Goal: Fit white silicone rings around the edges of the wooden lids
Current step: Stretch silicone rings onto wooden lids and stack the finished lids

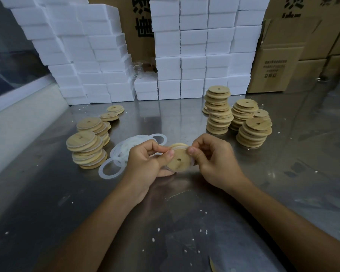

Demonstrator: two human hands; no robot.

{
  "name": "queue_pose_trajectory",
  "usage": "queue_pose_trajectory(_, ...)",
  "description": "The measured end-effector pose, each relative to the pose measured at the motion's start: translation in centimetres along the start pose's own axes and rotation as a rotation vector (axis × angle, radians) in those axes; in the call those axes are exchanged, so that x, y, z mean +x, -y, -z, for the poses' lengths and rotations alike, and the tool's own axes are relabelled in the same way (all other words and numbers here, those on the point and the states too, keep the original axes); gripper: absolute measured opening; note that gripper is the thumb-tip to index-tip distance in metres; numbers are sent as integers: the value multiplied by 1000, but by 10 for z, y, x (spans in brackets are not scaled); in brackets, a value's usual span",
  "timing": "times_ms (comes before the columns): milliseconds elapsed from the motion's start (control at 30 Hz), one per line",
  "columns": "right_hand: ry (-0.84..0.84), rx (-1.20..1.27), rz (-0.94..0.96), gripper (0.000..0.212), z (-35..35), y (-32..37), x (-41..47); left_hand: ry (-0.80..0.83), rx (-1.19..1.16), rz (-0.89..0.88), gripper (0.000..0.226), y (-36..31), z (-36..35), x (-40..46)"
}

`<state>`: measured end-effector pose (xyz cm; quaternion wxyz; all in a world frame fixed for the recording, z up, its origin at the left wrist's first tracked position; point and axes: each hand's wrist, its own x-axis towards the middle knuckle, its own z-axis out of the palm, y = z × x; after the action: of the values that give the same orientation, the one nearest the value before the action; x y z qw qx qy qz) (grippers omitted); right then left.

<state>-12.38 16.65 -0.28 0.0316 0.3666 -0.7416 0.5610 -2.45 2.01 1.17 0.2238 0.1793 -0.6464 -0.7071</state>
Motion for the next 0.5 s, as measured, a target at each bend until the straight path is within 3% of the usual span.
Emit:
queue_pose_trajectory(300, 60, 160, -78, 12, 2, -1, -1, -20, -73, 71, 21, 0, -3, -1)
queue_pose_trajectory(500, 76, 138, -104, 13, 0, -4, -1, -13, -78, 62, 18, 1, -1, -1)
